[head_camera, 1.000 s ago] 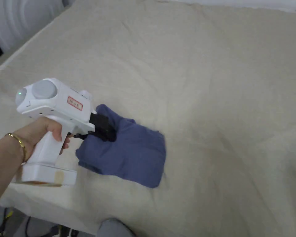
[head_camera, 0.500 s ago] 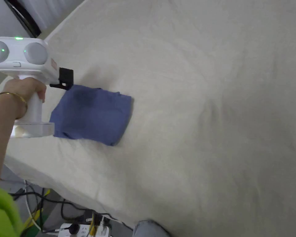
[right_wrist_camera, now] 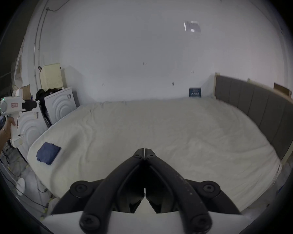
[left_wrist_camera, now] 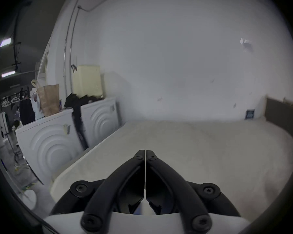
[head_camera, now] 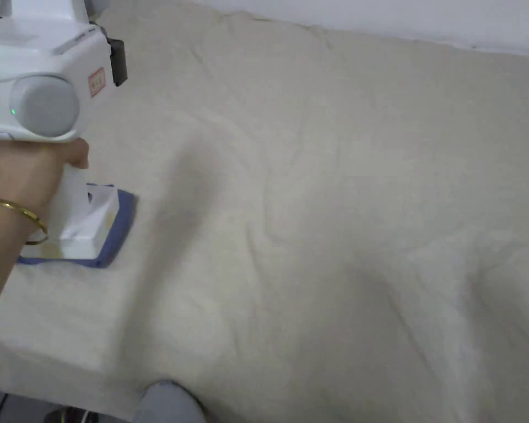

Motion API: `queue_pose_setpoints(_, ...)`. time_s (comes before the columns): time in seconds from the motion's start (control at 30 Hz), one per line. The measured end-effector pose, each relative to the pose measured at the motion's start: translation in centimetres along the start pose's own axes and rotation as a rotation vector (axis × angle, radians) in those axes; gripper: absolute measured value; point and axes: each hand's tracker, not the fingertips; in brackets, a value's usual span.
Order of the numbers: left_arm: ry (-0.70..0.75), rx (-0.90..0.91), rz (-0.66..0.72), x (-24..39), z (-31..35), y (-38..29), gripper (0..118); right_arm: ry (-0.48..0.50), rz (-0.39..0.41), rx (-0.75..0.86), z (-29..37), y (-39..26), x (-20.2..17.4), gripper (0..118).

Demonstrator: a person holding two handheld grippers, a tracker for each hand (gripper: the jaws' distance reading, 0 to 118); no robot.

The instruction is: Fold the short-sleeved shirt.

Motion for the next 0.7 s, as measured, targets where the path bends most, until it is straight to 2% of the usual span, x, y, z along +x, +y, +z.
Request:
queue_pose_setpoints(0.1,-0.044,0.086,-0.032,5.4,3.6,0.3,0,-0.041,0.065,0.085,0.6,1.2,0.8,1)
queue_pose_setpoints(0.23,-0.164,0.113,0.008,10.1,5.8,-0.7,0,-0.069,0.055,0.156,1.2,2.9,1.6,1)
queue_pose_setpoints(0.3,-0.191,0.108,0.019,12.1,6.8,-1.4,0,-0.052,0.049,0.206,1.5,3.2,1.9,1)
queue_pose_setpoints(0.43,-0.221,0.099,0.008,15.3,8.8,-4.0,0,-0.11,0.114,0.235,1.6,3.3,1.3,1)
queue_pose_setpoints(0.7,-0.273,0.047,-0.023,17.9,11.1,-8.5,0,-0.111,0.062,0.193,0.1,0.4,0.3,1)
